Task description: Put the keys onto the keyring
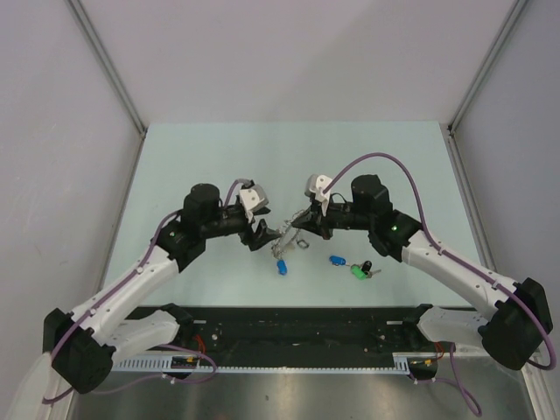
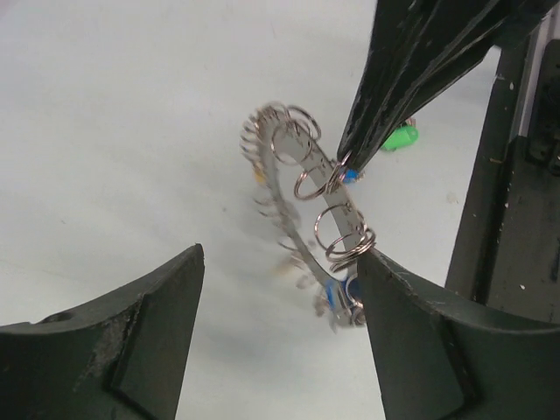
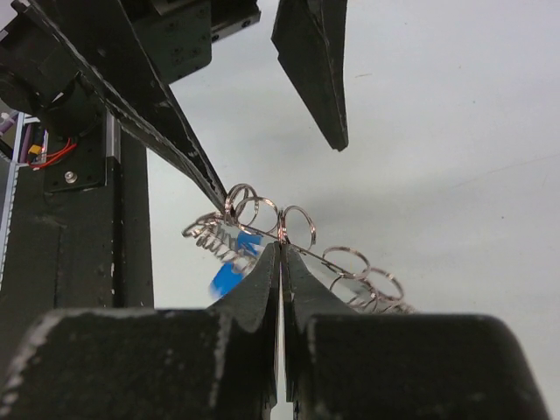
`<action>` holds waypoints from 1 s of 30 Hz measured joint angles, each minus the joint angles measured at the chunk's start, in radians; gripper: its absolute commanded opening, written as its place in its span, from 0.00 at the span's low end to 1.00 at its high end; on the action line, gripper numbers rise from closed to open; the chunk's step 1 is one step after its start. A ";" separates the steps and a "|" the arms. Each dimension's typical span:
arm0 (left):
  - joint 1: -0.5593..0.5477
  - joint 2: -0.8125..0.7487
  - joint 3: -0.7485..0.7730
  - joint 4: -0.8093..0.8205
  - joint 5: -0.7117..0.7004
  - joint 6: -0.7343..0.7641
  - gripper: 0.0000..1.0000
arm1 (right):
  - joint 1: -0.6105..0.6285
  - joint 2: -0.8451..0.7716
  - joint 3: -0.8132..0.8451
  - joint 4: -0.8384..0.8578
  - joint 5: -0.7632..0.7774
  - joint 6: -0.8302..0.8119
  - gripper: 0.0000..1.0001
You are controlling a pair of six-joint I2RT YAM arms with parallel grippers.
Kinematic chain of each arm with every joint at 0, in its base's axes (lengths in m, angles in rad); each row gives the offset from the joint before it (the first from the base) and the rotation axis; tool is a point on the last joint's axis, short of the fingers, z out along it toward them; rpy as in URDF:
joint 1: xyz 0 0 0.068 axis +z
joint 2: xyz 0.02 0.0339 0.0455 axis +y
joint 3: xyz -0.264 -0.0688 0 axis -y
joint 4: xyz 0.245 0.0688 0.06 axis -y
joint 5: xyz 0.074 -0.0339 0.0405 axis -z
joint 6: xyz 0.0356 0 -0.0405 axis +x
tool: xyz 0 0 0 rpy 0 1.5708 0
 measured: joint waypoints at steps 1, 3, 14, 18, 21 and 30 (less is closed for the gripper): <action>0.002 -0.017 -0.007 0.012 0.002 0.005 0.71 | 0.000 0.000 0.000 0.000 -0.001 0.000 0.00; 0.005 -0.060 -0.029 0.040 0.015 0.010 0.68 | 0.000 0.000 0.000 0.000 -0.001 -0.001 0.00; 0.010 -0.143 -0.078 0.141 0.148 0.014 0.50 | 0.009 0.000 0.000 0.000 -0.013 -0.002 0.00; 0.013 -0.136 -0.081 0.193 0.181 -0.023 0.41 | 0.015 0.002 0.000 0.000 -0.013 -0.008 0.00; 0.015 -0.121 -0.081 0.235 0.191 -0.061 0.30 | 0.021 0.005 0.000 0.000 -0.013 -0.011 0.00; 0.017 -0.021 -0.080 0.262 0.239 -0.110 0.16 | 0.026 0.010 0.000 -0.007 -0.014 -0.019 0.00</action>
